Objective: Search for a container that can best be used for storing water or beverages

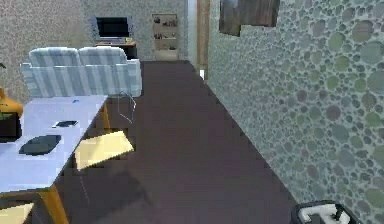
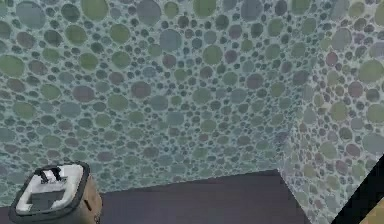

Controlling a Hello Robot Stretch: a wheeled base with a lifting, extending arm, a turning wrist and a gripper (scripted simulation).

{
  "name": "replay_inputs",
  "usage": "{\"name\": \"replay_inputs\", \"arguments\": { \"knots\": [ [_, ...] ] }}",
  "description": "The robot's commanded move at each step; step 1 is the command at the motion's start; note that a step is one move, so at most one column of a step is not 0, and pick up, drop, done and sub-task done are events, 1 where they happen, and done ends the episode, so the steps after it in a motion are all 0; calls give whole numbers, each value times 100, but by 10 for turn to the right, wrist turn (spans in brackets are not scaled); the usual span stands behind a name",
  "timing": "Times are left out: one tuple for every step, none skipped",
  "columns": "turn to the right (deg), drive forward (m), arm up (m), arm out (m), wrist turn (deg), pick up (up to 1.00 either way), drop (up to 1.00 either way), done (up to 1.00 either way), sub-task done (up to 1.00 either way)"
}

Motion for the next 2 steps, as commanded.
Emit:
{"name": "replay_inputs", "arguments": {
  "knots": [
    [0,100,0,0,0,0,0,0,0],
    [0,100,0,0,0,0,0,0,0]
  ]
}}
